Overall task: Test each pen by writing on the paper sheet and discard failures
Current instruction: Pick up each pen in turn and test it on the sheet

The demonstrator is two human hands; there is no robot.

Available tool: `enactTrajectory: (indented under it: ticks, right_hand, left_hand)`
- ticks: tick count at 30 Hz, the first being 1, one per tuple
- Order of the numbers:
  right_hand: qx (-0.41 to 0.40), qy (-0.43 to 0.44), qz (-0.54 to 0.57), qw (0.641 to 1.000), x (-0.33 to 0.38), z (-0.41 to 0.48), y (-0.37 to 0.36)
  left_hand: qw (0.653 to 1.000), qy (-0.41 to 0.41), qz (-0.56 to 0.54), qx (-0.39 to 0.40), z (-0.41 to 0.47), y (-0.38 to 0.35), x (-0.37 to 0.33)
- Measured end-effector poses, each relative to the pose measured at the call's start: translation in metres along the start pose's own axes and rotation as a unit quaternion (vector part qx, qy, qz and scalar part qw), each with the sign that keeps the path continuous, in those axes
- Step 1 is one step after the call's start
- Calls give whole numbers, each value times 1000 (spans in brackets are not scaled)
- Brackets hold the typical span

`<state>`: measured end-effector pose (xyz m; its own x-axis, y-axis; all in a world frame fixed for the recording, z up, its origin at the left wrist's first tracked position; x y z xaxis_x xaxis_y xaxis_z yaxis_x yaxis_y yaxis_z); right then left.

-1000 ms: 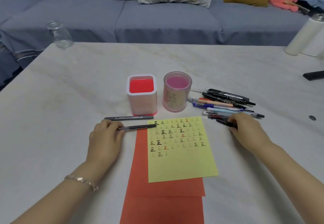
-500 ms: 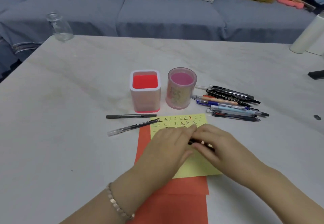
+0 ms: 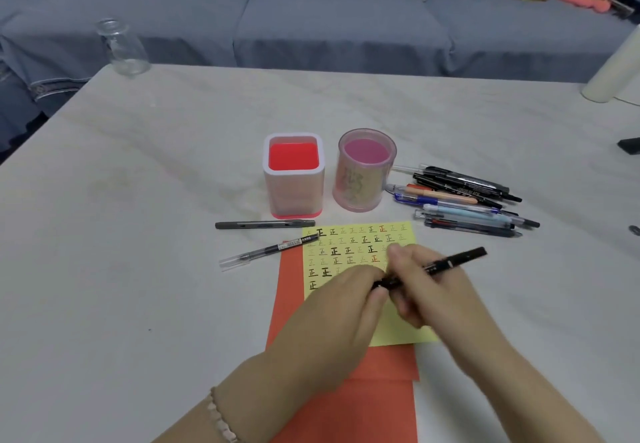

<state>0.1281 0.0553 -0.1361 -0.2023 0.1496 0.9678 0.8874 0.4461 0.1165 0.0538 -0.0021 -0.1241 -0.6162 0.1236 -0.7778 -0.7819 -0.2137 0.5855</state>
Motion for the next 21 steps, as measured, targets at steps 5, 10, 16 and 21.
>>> enactTrajectory:
  ticks: [5,10,16,21]
  right_hand:
    - [-75,9,35,997,-14,2,-3]
    - [-13,36,101,994,-4,3,-10]
    - [-166,97,147,970,-4,-5,44]
    - [-167,44,52,984,-31,-3,49]
  left_hand:
    - [1000,-18,13,7,-2,-3,1]
    - [995,33,-71,58,3,-3,11]
    - [987,146,70,12,-14,25,68]
    - [960,95,258,-55,-24,38,112]
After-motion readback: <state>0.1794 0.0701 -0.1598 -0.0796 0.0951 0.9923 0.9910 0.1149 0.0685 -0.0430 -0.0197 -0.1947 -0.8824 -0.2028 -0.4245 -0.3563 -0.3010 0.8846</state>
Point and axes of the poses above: each hand's wrist, its own z-axis towards the middle knuckle, its own y-axis out of the back of the hand, x = y × z, the point moved 10 cm from there along z, towards the middle knuckle, and after that the axes turned 3 degrees about -x, right-handed, at the moved point
